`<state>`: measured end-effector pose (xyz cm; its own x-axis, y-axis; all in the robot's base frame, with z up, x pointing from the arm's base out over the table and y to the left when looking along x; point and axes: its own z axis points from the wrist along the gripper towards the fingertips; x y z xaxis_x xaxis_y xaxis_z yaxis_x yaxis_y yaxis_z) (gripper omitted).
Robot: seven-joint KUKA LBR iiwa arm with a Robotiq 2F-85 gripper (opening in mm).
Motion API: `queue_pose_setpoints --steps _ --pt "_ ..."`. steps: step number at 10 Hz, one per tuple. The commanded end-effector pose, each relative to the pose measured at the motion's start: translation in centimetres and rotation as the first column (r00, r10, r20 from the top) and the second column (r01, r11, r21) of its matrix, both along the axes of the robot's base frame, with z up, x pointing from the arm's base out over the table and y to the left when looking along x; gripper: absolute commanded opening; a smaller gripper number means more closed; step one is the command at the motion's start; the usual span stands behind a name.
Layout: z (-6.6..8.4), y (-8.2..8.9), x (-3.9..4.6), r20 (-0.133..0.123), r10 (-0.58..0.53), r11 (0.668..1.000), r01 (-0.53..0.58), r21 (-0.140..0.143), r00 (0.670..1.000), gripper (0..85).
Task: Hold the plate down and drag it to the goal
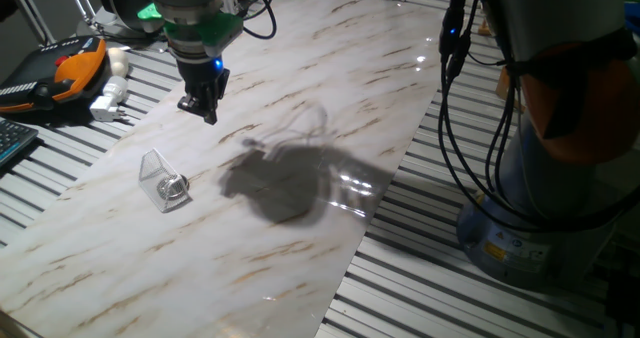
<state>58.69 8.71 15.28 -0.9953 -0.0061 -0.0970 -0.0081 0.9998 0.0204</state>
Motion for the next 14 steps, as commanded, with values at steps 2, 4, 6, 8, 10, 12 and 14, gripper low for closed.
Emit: queue_pose_setpoints --steps 2,4,6,8,10,12,14 --pt "0.5 -0.2 -0.26 -0.005 0.002 1.0 -0.002 -0.003 1.0 0.0" --pt "1.3 -0.3 -0.53 -0.014 0.003 1.0 -0.003 -0.004 1.0 0.0" --pt "1.8 -0.3 -0.76 -0.017 0.002 1.0 -0.002 -0.01 1.0 0.0" --pt "2.4 -0.5 -0.66 -0.024 0.002 1.0 -0.002 -0.012 1.0 0.0" --pt "2.4 -0.5 -0.7 -0.018 0.002 1.0 -0.002 -0.017 1.0 0.0" --pt "2.5 -0.5 -0.77 -0.018 0.0 1.0 0.0 -0.01 1.0 0.0" --pt "2.4 -0.4 -0.78 -0.018 -0.003 1.0 0.003 -0.008 1.0 0.0"
